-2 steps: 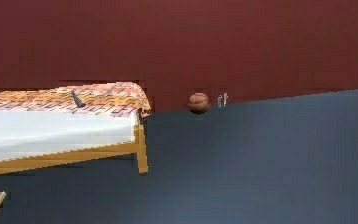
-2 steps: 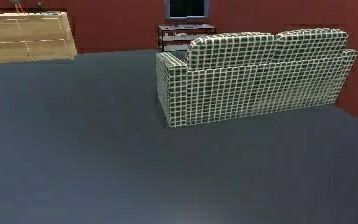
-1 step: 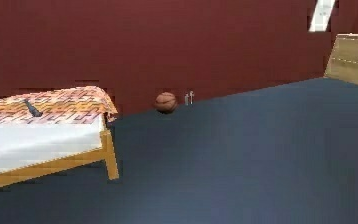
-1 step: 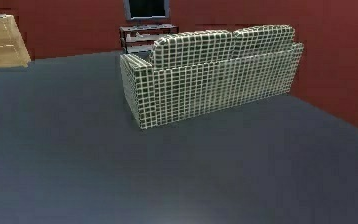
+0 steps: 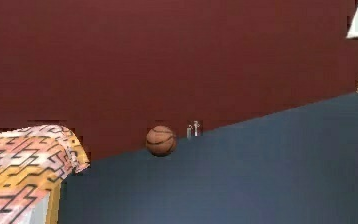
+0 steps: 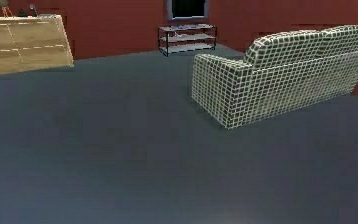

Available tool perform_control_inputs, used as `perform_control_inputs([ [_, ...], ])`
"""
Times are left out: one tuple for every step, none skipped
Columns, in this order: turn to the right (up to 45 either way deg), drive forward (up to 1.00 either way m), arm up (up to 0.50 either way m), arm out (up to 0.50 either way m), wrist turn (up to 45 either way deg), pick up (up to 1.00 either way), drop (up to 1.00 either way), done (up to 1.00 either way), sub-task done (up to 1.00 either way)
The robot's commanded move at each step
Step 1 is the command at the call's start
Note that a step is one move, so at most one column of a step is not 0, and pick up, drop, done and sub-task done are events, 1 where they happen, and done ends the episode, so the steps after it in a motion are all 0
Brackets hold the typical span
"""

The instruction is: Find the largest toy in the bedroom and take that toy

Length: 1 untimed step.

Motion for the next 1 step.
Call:
perform_control_inputs([
  [6.0, 0.00, 0.00, 0.00, 0.0, 0.00, 0.00, 0.00, 0.00],
])
